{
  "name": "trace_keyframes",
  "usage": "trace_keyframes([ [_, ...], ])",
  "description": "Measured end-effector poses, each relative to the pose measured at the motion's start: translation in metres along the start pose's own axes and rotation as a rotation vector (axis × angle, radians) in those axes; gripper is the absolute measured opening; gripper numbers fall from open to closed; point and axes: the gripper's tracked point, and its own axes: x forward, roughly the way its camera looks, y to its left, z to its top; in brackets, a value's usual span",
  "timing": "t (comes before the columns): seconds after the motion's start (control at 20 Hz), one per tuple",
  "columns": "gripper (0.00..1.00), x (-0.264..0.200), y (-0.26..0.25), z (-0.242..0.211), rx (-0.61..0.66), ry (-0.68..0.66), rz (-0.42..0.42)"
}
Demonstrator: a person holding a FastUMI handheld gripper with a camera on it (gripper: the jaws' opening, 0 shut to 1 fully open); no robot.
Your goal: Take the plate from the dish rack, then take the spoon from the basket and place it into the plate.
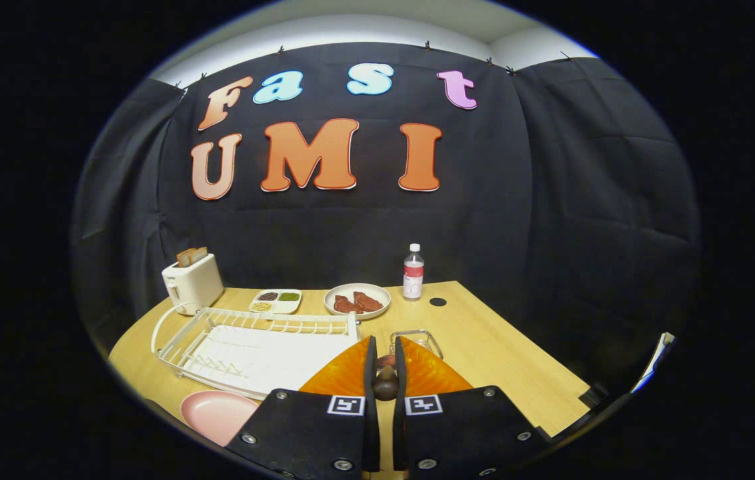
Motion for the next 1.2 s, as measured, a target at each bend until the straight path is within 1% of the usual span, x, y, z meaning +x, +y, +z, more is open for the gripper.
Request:
trace_keyframes([
  [0.3, 0.08, -0.04, 0.057, -0.009, 0.023, 0.008, 0.049],
  [0.55, 0.08, -0.061, 0.109, -0.029, 0.033, 0.038, 0.131],
  [0.9, 0.08, -0.063, 0.179, -0.069, 0.041, 0.1, 0.273],
  [1.2, 0.08, -0.05, 0.211, -0.108, 0.012, 0.148, 0.336],
])
